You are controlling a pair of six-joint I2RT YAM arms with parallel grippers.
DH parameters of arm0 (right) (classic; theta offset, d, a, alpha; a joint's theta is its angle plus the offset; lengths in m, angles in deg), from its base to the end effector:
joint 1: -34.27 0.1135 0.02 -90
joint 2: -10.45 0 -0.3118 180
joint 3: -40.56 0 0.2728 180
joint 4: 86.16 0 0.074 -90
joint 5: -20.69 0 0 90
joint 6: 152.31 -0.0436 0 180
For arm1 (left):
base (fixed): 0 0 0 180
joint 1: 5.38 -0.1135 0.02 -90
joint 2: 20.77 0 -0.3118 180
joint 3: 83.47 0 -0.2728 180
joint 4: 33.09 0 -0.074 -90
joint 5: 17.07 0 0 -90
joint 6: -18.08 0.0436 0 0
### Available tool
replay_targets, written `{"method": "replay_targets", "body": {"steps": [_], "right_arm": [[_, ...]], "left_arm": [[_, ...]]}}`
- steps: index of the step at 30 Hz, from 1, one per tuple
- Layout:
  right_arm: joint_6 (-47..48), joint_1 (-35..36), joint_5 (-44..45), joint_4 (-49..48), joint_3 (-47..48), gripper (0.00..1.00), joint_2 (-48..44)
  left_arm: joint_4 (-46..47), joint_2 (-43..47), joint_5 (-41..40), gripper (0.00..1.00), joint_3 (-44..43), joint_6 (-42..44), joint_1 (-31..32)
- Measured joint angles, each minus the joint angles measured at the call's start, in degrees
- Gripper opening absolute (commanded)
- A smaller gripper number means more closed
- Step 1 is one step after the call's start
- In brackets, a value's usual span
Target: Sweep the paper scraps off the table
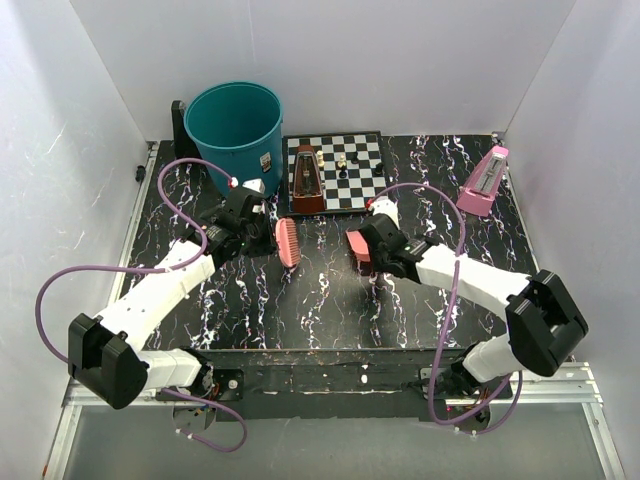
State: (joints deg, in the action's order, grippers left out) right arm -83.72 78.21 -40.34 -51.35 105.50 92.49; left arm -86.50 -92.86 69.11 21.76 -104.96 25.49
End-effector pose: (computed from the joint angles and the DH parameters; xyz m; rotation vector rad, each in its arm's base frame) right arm 0.2355 0.1976 0.2538 -0.2505 2.3179 -0.0722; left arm 0.2341 -0.1366 0.3320 -0.0770 2.4958 -0.4008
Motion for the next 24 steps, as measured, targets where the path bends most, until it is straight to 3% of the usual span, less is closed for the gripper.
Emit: {"method": "replay_targets", "body": {"steps": [5, 13, 18, 19, 22, 24], "right_arm": [[-1.01, 0.22, 0.55, 0.72, -0.5, 0.85, -2.25], [-1.4, 0.09, -0.61, -0.17, -1.55, 0.88, -12.9], [-2.29, -0.04, -0.63, -1.27, -3.54, 0.89, -17.0], [-2.45, -0.04, -0.63, -1.29, -3.98, 0.89, -17.59], [-2.71, -0.07, -0.61, -1.25, -5.18, 0.89, -19.17], [-2.84, -0.07, -0.61, -1.18, -6.08, 0.9, -20.5]], "left_arm": [[-0.48, 0.11, -0.02, 0.0, 0.59, 0.2, 0.0], [-0.46, 0.24, 0.72, 0.0, 0.74, -0.44, -0.02], [2.49, -0.66, 7.26, 0.01, 0.74, -2.67, -0.02], [3.08, -1.31, 8.35, 0.17, 0.7, -3.13, -0.02], [1.77, -3.98, 8.66, 0.94, -0.63, -4.76, 0.0], [-1.97, -5.51, 5.27, 0.98, -3.17, -6.16, -0.02]]}}
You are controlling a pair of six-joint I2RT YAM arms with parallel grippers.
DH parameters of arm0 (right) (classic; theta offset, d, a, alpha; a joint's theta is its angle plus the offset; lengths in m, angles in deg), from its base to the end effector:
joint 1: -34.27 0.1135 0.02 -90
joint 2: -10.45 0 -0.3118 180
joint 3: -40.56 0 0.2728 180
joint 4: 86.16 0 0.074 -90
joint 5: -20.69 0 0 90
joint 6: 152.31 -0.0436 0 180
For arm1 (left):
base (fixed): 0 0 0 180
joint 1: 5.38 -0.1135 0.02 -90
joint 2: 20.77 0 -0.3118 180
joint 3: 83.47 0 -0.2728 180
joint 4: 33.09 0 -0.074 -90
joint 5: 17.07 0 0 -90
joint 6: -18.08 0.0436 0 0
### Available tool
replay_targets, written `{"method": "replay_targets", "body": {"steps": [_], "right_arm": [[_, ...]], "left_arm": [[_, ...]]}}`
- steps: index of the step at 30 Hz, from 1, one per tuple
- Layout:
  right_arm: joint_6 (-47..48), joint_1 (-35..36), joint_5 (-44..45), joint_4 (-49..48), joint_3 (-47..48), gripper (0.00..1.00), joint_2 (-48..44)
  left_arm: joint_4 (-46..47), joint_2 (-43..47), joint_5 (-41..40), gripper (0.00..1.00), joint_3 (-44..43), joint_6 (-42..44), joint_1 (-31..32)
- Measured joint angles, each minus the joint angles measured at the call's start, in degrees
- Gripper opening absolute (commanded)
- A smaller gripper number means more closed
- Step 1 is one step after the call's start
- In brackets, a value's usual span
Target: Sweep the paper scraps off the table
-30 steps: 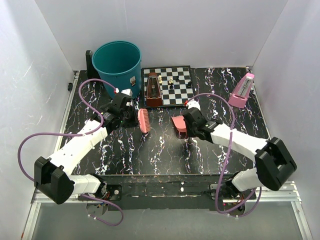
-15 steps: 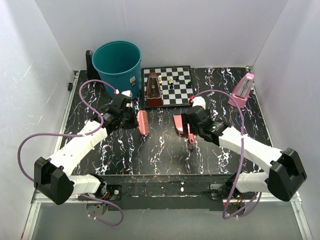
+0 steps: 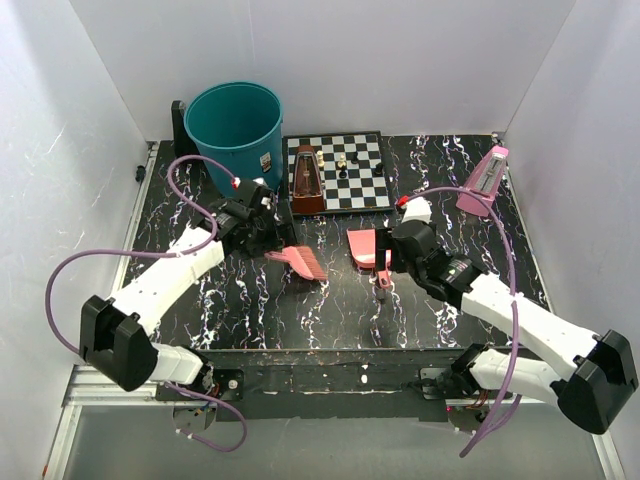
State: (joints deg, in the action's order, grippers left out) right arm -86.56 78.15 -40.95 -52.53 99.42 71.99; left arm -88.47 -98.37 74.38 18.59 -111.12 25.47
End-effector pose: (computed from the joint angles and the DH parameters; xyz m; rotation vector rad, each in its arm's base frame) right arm 0.1834 0.1476 0.3083 -0.0936 2.1208 0.1562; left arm 0.2512 -0.1513 0.3233 -0.1798 2.6054 -0.4991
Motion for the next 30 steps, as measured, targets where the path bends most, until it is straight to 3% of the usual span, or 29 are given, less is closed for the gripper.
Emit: {"method": "replay_targets", "body": {"steps": [7, 15, 26, 30], "right_arm": [[0.02, -0.33, 0.37, 0.13, -2.01, 0.9, -4.74], [0.57, -0.74, 0.11, 3.72, -0.35, 0.9, -9.14], [3.74, -0.74, 9.6, 7.48, 6.32, 0.88, -28.02], [5.86, -0.74, 14.93, 7.21, 6.29, 0.88, -36.59]], "left_arm": [[-8.9, 7.61, -17.9, 0.98, -3.26, -1.97, -0.44], [-9.57, 17.99, -27.3, 0.98, -0.39, 0.61, -0.42], [-2.43, 40.65, -41.38, 0.98, 4.15, 7.63, -0.42], [-1.79, 44.61, -46.9, 0.98, 4.13, 9.68, -0.44]]}}
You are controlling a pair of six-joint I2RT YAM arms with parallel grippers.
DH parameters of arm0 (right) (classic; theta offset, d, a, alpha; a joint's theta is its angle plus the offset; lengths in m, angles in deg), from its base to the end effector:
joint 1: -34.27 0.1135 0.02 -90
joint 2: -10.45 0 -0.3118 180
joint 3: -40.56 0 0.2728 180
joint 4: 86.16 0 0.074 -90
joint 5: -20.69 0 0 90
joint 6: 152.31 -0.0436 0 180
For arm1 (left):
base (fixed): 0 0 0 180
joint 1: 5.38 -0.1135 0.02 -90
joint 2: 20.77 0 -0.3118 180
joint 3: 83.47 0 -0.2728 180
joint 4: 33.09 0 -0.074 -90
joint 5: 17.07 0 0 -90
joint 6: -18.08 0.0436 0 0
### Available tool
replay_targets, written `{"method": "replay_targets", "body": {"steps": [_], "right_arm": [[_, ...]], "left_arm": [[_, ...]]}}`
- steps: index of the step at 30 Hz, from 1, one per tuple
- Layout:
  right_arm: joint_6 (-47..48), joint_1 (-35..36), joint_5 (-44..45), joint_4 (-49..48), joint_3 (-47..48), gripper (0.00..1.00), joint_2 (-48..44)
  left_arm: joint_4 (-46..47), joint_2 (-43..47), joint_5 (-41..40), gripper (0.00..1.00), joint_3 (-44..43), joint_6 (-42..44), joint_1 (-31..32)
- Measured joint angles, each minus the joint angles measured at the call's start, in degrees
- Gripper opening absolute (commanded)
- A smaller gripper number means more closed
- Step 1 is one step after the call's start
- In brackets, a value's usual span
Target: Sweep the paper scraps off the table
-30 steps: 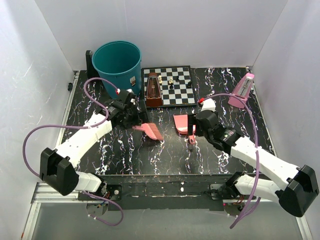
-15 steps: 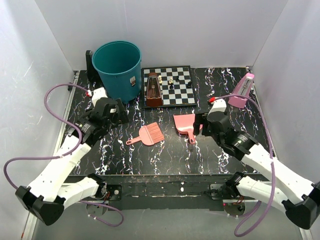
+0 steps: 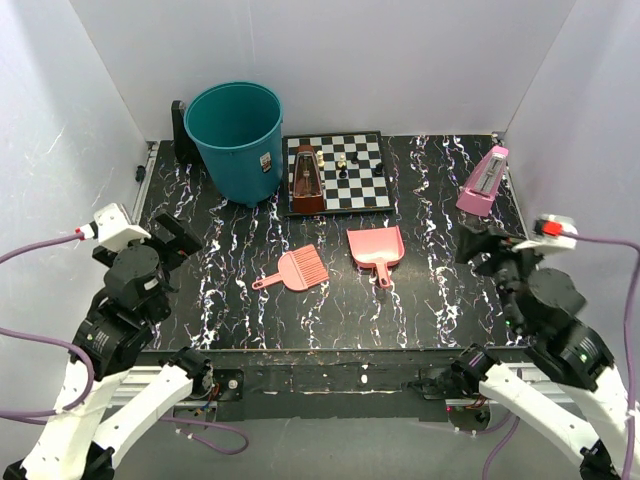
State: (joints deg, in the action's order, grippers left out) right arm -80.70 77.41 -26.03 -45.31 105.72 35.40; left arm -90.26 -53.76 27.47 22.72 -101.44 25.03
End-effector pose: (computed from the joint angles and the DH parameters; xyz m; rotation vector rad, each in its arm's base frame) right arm 0.0579 0.0133 0.4200 0.2491 1.5644 0.2432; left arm 0.0720 -0.0062 0.4322 -0.5165 1.6925 -0.0187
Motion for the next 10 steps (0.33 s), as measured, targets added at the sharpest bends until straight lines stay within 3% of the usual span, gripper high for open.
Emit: {"method": "replay_targets", "body": {"steps": [5, 10], "right_arm": [[3.61, 0.0, 5.25, -3.96, -1.66, 0.87, -9.03], [5.2, 0.0, 7.08, -4.61, -1.99, 0.87, -10.25]], "left_arm": [[0.24, 1.9, -2.49, 0.98, 1.99, 1.84, 0.0], [0.13, 2.43, -2.86, 0.98, 3.1, 2.73, 0.02]]}}
